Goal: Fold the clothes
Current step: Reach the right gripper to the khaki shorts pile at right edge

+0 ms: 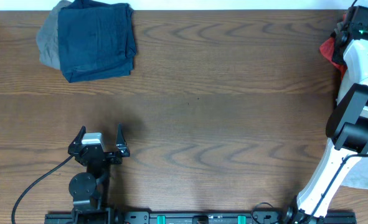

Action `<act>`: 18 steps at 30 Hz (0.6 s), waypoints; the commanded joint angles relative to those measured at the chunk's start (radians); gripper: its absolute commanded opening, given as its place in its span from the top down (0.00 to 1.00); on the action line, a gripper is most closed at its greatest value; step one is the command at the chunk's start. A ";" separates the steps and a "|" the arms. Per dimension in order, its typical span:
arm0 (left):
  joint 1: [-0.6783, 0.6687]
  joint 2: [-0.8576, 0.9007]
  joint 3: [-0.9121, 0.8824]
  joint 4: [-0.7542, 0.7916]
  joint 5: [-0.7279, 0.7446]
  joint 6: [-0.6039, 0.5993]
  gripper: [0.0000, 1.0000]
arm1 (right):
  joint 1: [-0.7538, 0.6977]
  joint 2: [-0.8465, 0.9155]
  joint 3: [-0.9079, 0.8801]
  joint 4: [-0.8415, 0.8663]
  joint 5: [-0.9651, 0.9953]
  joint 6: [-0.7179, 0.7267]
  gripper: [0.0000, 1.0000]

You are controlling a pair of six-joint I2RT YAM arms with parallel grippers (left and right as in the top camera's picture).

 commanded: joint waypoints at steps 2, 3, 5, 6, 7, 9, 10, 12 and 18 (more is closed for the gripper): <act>0.005 -0.001 -0.016 -0.035 0.010 0.006 0.02 | 0.005 -0.069 0.009 -0.005 0.013 0.023 0.99; 0.005 -0.001 -0.016 -0.035 0.010 0.006 0.02 | 0.005 -0.072 0.009 -0.010 0.013 0.024 0.99; 0.005 -0.001 -0.016 -0.035 0.010 0.006 0.02 | 0.008 -0.080 0.009 -0.014 0.013 0.025 0.99; 0.005 -0.001 -0.016 -0.035 0.010 0.006 0.02 | 0.011 -0.088 0.009 -0.016 0.013 0.025 0.99; 0.005 -0.001 -0.016 -0.035 0.010 0.006 0.02 | 0.014 -0.095 0.009 -0.018 0.013 0.025 0.99; 0.005 -0.001 -0.016 -0.035 0.010 0.006 0.02 | 0.025 -0.117 0.009 -0.020 0.011 0.038 0.99; 0.005 -0.001 -0.016 -0.035 0.010 0.006 0.02 | 0.030 -0.128 0.009 -0.021 0.009 0.044 0.99; 0.005 -0.001 -0.016 -0.035 0.010 0.006 0.02 | 0.046 -0.158 0.009 -0.021 -0.005 0.058 0.99; 0.005 -0.001 -0.016 -0.035 0.010 0.006 0.02 | 0.104 -0.253 0.009 -0.033 -0.195 0.057 0.99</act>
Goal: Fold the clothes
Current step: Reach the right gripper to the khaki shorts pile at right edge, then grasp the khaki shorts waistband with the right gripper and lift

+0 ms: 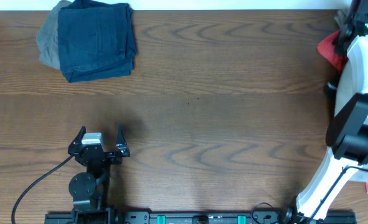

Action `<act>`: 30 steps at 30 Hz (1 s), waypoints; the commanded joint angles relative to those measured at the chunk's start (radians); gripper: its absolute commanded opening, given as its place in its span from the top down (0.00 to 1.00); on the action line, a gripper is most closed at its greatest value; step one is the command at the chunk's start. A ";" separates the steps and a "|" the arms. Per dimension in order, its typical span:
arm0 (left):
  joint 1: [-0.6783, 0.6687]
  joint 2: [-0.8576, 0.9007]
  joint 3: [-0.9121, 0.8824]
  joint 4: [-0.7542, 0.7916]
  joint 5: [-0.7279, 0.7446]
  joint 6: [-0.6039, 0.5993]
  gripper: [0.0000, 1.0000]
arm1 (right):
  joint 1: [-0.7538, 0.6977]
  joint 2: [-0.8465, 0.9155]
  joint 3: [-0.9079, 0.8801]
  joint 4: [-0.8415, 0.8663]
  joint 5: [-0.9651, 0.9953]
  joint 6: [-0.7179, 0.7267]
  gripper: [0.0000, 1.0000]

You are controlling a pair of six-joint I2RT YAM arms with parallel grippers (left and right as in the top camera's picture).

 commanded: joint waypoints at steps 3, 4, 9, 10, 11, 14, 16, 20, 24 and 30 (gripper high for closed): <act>0.005 0.000 -0.016 -0.035 0.010 0.006 0.02 | 0.093 -0.123 0.014 -0.001 -0.215 0.027 0.99; 0.005 0.000 -0.016 -0.035 0.010 0.006 0.02 | 0.103 -0.126 0.013 -0.004 -0.234 0.027 0.99; 0.005 0.000 -0.016 -0.035 0.010 0.006 0.02 | 0.180 -0.124 0.011 -0.016 -0.299 0.027 0.99; 0.005 0.000 -0.016 -0.035 0.010 0.006 0.02 | 0.196 -0.124 0.011 -0.018 -0.304 0.027 0.99; 0.005 0.000 -0.016 -0.035 0.010 0.006 0.02 | 0.216 -0.124 0.011 -0.018 -0.304 0.027 0.99; 0.005 0.000 -0.016 -0.035 0.010 0.006 0.02 | 0.255 -0.124 0.011 -0.017 -0.302 0.031 0.99; 0.005 0.000 -0.016 -0.035 0.010 0.006 0.02 | 0.271 -0.122 0.011 -0.017 -0.289 0.039 0.99; 0.005 0.000 -0.016 -0.035 0.010 0.006 0.02 | 0.279 -0.117 0.008 -0.027 -0.282 0.038 0.99; 0.005 0.000 -0.016 -0.035 0.010 0.006 0.02 | 0.270 -0.117 -0.011 -0.023 -0.281 0.039 0.99; 0.005 0.000 -0.016 -0.035 0.010 0.006 0.02 | 0.226 -0.117 -0.054 0.013 -0.117 0.039 0.99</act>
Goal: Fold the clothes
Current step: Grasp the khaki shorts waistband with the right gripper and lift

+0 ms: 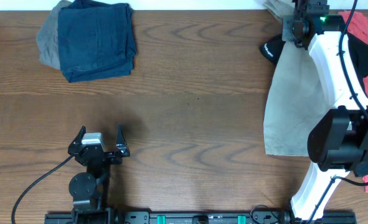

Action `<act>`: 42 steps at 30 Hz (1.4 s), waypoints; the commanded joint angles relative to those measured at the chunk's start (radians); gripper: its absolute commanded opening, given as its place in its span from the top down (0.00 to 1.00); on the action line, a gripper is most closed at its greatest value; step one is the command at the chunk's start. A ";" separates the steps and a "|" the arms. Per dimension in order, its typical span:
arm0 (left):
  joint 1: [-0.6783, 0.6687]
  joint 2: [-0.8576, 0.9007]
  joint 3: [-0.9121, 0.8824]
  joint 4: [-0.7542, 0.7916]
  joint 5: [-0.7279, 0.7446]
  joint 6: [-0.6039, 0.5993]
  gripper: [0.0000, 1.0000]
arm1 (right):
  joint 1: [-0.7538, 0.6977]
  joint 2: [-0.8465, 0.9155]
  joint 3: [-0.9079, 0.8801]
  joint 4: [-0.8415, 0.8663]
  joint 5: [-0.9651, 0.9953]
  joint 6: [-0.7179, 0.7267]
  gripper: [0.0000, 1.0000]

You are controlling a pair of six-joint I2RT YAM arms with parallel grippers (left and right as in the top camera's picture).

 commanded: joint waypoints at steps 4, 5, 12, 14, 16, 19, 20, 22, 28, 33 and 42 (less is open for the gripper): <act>0.005 -0.001 -0.016 -0.035 0.010 0.006 0.02 | -0.080 -0.021 -0.011 0.040 0.378 0.018 0.99; 0.005 -0.001 -0.016 -0.035 0.010 0.006 0.02 | -0.097 -0.029 -0.011 0.048 0.433 0.018 0.99; 0.005 -0.001 -0.016 -0.035 0.010 0.006 0.02 | -0.228 -0.132 -0.010 0.070 0.449 -0.031 0.99; 0.005 -0.001 -0.016 -0.035 0.010 0.006 0.02 | -0.267 -0.162 -0.010 0.083 0.420 -0.059 0.99; 0.005 -0.001 -0.016 -0.035 0.010 0.006 0.02 | -0.299 -0.185 -0.010 0.088 0.393 -0.058 0.99; 0.005 -0.001 -0.016 -0.035 0.010 0.006 0.02 | -0.335 -0.213 -0.010 0.082 0.272 -0.058 0.99; 0.005 -0.001 -0.016 -0.035 0.010 0.006 0.02 | -0.341 -0.217 -0.010 0.076 0.216 -0.058 0.99; 0.005 -0.001 -0.016 -0.035 0.010 0.006 0.02 | -0.341 -0.217 -0.010 0.062 0.084 -0.057 0.99; 0.005 -0.001 -0.016 -0.035 0.010 0.006 0.02 | -0.282 -0.191 -0.013 0.045 -0.198 -0.032 0.71; 0.005 -0.001 -0.016 -0.035 0.010 0.006 0.02 | -0.186 -0.152 -0.013 0.034 -0.210 -0.031 0.52; 0.005 -0.001 -0.016 -0.035 0.010 0.006 0.02 | -0.026 -0.005 -0.013 0.019 -0.198 -0.009 0.35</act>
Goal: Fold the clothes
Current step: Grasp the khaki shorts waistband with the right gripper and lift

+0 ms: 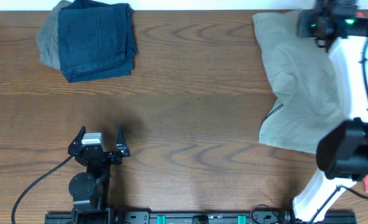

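Note:
A beige garment (299,87) lies spread on the right side of the table, from the far edge down toward the front. My right gripper (322,20) is at the garment's far edge. Its fingers are hidden under the wrist, but the cloth gathers up to it, so it looks shut on the garment. Near the front left of the table my left gripper (100,135) rests open with nothing between its fingers. A folded dark blue garment (96,38) lies on a grey one (47,40) at the far left.
Red clothing shows at the right edge behind the right arm, and another red piece shows lower down. The white right arm (352,68) crosses over the beige garment. A black cable (37,183) runs from the left arm's base.
The right gripper has shifted a little to the right along the far edge. The beige garment, then a narrow hanging strip, now lies wider and flatter, with a corner further left.
The right gripper was first at the far right edge, by the red clothing, with no beige cloth on the table. Then it was further left with a beige garment trailing from it. Now that garment is spread on the table's right side. The left arm stayed still.

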Action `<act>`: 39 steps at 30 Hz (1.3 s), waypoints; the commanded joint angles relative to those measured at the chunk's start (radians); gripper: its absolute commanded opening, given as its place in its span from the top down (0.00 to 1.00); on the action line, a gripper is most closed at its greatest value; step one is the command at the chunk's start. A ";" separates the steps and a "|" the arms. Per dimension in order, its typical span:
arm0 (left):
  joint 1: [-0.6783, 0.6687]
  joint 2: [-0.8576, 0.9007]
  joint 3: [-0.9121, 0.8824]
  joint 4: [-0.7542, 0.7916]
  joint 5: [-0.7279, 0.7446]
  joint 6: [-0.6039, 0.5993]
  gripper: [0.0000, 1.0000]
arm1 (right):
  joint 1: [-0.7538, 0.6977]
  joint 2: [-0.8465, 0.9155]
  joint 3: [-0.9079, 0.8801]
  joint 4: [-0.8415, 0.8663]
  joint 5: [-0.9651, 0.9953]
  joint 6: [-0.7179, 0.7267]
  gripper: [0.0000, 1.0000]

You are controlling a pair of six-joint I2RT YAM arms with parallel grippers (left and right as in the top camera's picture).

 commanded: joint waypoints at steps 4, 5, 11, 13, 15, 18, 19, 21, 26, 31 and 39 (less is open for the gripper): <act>0.005 0.000 -0.016 -0.035 0.010 0.006 0.02 | 0.058 0.135 0.011 0.009 0.031 -0.004 0.32; 0.005 0.000 -0.016 -0.035 0.010 0.006 0.02 | 0.064 0.153 0.011 0.015 0.031 -0.005 0.32; 0.005 0.000 -0.016 -0.035 0.010 0.006 0.02 | 0.094 0.249 0.011 0.101 0.027 -0.077 0.32; 0.005 0.000 -0.016 -0.035 0.010 0.006 0.02 | 0.108 0.280 0.011 0.140 0.034 -0.121 0.36; 0.005 0.000 -0.016 -0.035 0.010 0.006 0.02 | 0.127 0.310 0.011 0.179 0.066 -0.153 0.38; 0.005 0.000 -0.016 -0.035 0.010 0.005 0.02 | 0.167 0.353 0.011 0.227 0.167 -0.192 0.37; 0.005 0.000 -0.016 -0.035 0.010 0.006 0.02 | 0.180 0.367 0.011 0.240 0.208 -0.205 0.37; 0.005 0.000 -0.016 -0.035 0.010 0.006 0.02 | 0.206 0.393 0.011 0.263 0.305 -0.232 0.34; 0.005 0.000 -0.016 -0.035 0.010 0.005 0.02 | 0.237 0.447 0.011 0.323 0.499 -0.247 0.31; 0.005 0.000 -0.016 -0.035 0.010 0.006 0.02 | 0.234 0.465 0.011 0.331 0.502 -0.238 0.42; 0.005 0.000 -0.016 -0.035 0.010 0.005 0.02 | 0.198 0.465 0.011 0.316 0.502 -0.238 0.66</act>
